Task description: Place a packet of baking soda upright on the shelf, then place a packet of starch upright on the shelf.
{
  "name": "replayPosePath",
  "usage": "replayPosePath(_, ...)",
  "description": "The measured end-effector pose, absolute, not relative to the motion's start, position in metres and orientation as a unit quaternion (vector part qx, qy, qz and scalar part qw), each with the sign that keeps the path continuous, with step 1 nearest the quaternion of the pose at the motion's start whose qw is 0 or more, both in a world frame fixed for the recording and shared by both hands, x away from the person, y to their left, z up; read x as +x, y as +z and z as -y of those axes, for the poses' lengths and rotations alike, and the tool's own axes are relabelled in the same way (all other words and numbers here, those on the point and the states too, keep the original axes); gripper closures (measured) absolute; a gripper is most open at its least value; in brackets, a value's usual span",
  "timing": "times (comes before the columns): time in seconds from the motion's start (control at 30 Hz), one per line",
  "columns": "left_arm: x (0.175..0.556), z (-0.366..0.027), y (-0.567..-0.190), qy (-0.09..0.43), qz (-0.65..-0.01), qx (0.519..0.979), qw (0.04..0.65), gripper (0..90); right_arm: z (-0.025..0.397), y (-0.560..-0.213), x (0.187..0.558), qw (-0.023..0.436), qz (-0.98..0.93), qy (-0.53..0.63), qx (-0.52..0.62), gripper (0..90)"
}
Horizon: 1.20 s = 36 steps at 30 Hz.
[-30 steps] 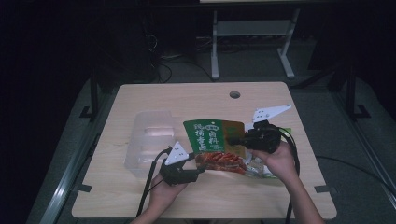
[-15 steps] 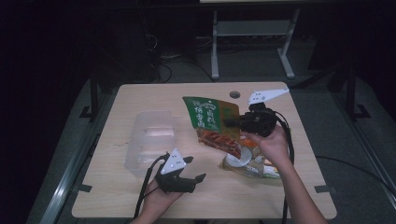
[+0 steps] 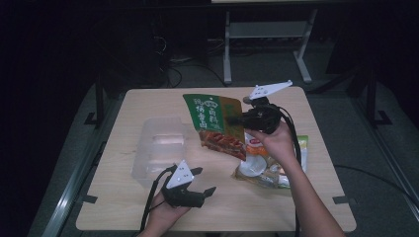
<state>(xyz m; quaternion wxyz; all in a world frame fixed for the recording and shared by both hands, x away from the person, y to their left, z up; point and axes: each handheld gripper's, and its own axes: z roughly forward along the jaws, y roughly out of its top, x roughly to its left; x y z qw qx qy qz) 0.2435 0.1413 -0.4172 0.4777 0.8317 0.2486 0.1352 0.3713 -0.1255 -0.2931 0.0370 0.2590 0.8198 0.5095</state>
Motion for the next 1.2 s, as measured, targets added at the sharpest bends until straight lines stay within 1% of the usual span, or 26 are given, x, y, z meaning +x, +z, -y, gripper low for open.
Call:
replayPosePath(0.57,0.246,-0.142,-0.417,0.135,-0.243,0.832,0.481,24.1,0.104,-0.279,0.384,0.033,-0.823,0.511,0.245,90.0)
replayPosePath(1.2,0.245,-0.14,-0.421,0.126,-0.241,0.834,0.48,24.0,0.055,-0.266,0.408,0.031,-0.82,0.526,0.222,90.0)
